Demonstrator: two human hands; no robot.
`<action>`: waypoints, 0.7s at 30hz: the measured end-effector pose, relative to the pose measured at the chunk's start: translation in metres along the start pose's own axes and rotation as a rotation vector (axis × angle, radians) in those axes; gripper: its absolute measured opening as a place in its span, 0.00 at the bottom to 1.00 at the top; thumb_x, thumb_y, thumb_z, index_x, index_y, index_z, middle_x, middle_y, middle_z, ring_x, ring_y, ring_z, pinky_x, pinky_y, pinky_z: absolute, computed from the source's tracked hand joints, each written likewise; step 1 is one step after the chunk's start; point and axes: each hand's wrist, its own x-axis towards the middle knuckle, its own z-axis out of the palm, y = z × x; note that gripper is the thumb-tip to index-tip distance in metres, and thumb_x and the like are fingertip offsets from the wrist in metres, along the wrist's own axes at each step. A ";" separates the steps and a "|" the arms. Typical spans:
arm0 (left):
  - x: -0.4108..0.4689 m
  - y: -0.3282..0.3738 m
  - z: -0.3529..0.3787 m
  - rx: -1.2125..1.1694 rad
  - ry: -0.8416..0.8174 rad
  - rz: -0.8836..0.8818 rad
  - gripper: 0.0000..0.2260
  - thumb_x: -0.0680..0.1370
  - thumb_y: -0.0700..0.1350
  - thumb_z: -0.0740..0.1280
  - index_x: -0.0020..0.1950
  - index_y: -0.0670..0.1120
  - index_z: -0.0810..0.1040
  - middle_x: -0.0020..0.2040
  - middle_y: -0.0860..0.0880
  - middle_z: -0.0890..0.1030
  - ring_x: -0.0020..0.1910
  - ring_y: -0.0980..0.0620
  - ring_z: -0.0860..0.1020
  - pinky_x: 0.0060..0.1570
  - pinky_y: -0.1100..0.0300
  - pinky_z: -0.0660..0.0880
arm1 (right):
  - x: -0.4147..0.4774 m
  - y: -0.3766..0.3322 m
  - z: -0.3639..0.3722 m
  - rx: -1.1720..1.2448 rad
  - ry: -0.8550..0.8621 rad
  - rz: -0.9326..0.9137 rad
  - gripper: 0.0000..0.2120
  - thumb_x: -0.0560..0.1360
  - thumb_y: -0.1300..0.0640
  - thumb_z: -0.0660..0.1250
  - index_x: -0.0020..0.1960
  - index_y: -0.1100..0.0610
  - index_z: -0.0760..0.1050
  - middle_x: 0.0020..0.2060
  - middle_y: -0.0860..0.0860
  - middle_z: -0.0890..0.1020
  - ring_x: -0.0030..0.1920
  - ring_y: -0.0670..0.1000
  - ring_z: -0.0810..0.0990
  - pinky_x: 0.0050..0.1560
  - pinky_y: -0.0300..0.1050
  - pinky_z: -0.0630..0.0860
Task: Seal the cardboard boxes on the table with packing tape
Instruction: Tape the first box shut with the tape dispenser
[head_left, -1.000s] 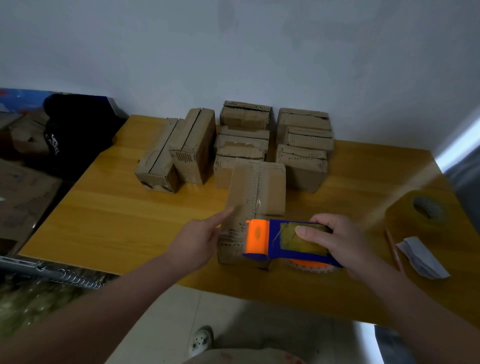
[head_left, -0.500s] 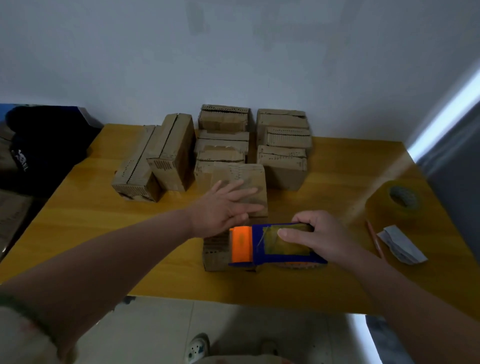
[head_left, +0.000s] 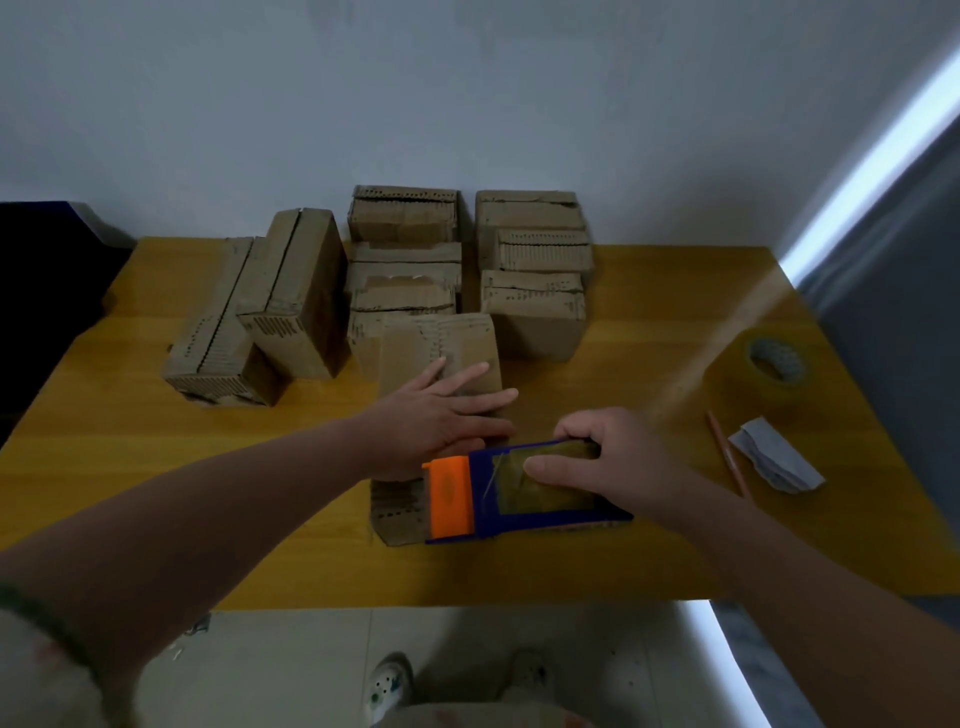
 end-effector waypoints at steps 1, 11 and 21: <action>0.000 0.000 0.001 -0.011 0.004 -0.008 0.25 0.78 0.62 0.37 0.76 0.63 0.51 0.75 0.63 0.38 0.74 0.52 0.29 0.72 0.42 0.32 | 0.000 0.000 0.000 -0.022 -0.013 -0.001 0.21 0.63 0.36 0.68 0.39 0.54 0.79 0.34 0.51 0.81 0.33 0.43 0.78 0.33 0.39 0.72; -0.001 0.004 0.001 -0.035 0.016 -0.020 0.25 0.79 0.59 0.38 0.77 0.61 0.51 0.74 0.63 0.38 0.73 0.53 0.31 0.68 0.49 0.27 | -0.007 0.010 -0.020 -0.172 -0.065 -0.013 0.24 0.65 0.31 0.69 0.39 0.54 0.78 0.34 0.51 0.80 0.34 0.47 0.78 0.34 0.38 0.68; 0.001 0.003 0.003 -0.068 0.000 -0.024 0.27 0.78 0.62 0.37 0.77 0.61 0.50 0.74 0.63 0.37 0.73 0.56 0.32 0.67 0.53 0.24 | -0.017 0.059 -0.066 -0.273 -0.020 0.153 0.32 0.52 0.16 0.58 0.39 0.40 0.78 0.35 0.40 0.81 0.36 0.42 0.78 0.52 0.49 0.65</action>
